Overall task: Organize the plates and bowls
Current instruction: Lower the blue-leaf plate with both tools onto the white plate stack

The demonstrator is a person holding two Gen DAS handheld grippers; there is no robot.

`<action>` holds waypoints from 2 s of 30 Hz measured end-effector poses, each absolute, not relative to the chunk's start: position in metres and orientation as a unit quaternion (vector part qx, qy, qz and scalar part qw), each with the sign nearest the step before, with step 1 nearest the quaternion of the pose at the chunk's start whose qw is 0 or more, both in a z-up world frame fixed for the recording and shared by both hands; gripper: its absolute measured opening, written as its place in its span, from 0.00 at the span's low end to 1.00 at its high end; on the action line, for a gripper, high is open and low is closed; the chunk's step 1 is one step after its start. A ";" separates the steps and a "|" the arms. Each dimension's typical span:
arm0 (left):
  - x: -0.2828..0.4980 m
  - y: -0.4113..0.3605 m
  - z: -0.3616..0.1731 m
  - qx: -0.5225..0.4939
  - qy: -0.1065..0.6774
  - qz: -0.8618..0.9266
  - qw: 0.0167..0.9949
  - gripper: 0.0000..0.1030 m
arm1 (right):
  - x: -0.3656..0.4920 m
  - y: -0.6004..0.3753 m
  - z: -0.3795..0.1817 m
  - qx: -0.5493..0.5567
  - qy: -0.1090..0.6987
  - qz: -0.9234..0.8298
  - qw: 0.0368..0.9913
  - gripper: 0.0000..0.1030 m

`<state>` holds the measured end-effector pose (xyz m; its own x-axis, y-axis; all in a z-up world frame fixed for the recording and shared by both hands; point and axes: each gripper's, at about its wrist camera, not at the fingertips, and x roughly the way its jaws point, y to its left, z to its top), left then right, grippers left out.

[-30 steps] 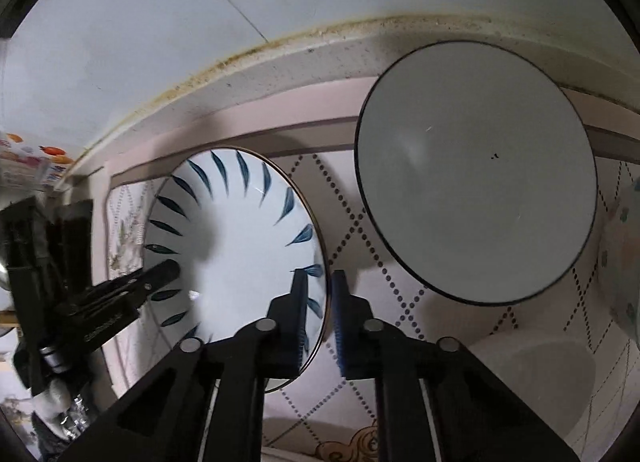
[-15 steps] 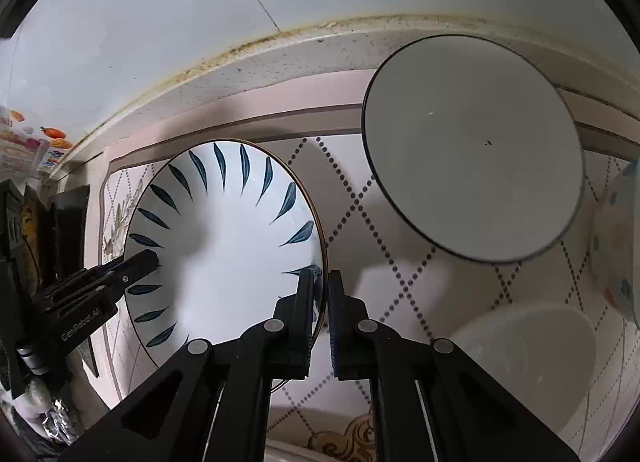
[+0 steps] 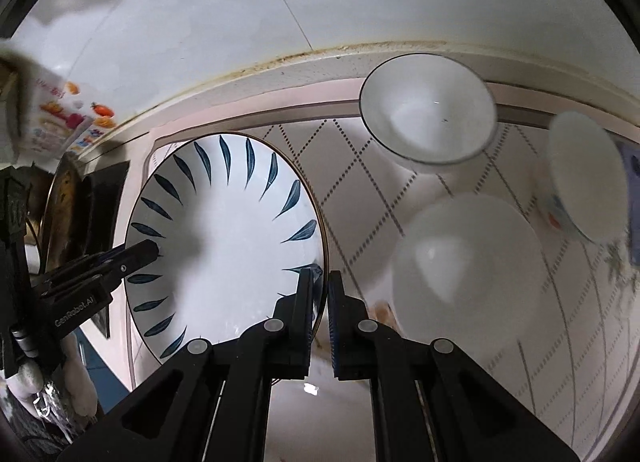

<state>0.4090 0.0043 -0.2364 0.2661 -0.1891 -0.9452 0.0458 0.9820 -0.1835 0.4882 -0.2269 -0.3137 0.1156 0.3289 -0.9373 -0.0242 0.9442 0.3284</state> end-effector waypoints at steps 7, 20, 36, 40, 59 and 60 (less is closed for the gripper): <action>0.368 -0.013 -0.217 -0.059 0.593 -0.094 0.797 0.17 | 0.436 -0.246 -0.281 0.118 0.646 0.122 0.745 0.08; 0.316 -0.030 -0.241 -0.058 0.629 -0.088 0.770 0.17 | 0.360 -0.275 -0.285 0.134 0.660 0.133 0.727 0.08; 0.303 -0.034 -0.291 -0.048 0.659 -0.072 0.747 0.17 | 0.339 -0.267 -0.335 0.120 0.682 0.125 0.711 0.08; 0.302 -0.036 -0.297 -0.042 0.661 -0.074 0.745 0.18 | 0.337 -0.267 -0.341 0.120 0.682 0.117 0.711 0.08; 0.302 -0.047 -0.312 -0.030 0.675 -0.081 0.733 0.18 | 0.323 -0.267 -0.357 0.125 0.682 0.087 0.715 0.08; 0.302 -0.047 -0.313 -0.032 0.676 -0.081 0.732 0.18 | 0.321 -0.269 -0.356 0.127 0.682 0.086 0.715 0.09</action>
<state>0.3024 -0.0466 -0.3127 0.0741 -0.1610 -0.9842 0.0758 0.9849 -0.1554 0.3213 -0.2686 -0.3562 0.0539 0.2961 -0.9536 0.0513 0.9529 0.2988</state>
